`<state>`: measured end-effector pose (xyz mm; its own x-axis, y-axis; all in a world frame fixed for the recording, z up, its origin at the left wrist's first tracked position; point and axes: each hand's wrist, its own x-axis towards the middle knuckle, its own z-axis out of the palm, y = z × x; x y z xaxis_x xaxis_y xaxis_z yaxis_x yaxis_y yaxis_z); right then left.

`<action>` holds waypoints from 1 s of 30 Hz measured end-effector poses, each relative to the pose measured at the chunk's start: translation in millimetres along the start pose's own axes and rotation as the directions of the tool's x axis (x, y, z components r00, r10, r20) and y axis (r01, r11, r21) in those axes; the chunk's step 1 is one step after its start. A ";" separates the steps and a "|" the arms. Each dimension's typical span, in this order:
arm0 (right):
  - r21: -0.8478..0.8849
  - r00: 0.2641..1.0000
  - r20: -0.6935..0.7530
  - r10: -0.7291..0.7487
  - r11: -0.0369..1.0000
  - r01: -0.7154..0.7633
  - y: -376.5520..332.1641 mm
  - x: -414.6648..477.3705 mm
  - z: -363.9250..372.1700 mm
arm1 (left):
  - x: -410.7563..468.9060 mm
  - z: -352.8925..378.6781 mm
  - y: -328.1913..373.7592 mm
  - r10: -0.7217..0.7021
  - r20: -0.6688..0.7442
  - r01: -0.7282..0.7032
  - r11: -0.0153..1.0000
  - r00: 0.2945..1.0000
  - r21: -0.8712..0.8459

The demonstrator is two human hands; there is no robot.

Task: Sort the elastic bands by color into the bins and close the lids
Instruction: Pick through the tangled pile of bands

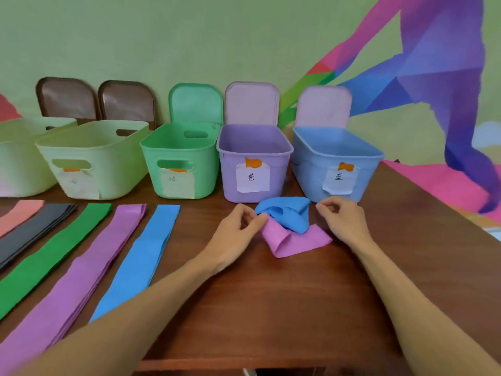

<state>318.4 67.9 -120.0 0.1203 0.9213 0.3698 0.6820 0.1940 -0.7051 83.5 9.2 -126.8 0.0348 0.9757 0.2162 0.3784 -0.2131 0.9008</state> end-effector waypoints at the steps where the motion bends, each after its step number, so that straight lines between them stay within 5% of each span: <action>1: -0.041 0.999 0.036 0.015 0.999 -0.014 2.6 1.7 -2.3 | 0.2 -0.6 -2.4 -0.001 0.016 0.001 1.000 1.000 -0.005; 8: -0.181 0.982 0.182 0.056 0.983 -0.022 2.0 -3.9 -10.8 | -2.2 -3.5 -5.2 0.028 0.066 -0.034 0.995 0.997 0.099; 15: -0.102 0.919 0.390 -0.058 0.989 0.105 -0.9 -10.9 -13.5 | -8.0 -6.9 -2.8 -0.002 0.035 -0.001 0.997 0.999 0.079; 23: 0.184 0.976 -0.006 -0.216 0.959 0.213 -11.7 -13.7 -10.3 | -7.5 -4.1 1.4 -0.028 -0.026 0.032 0.987 0.999 0.155; 30: 0.291 0.961 -0.128 -0.245 0.917 0.273 -37.5 -21.1 -7.9 | -8.5 -7.0 2.7 -0.090 -0.105 0.105 0.985 0.990 0.139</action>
<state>296.0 38.5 -96.6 0.0406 0.7945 0.6059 0.4482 0.5274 -0.7217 77.7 -0.1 -123.5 -0.0965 0.9804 0.1720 0.5050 -0.1007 0.8572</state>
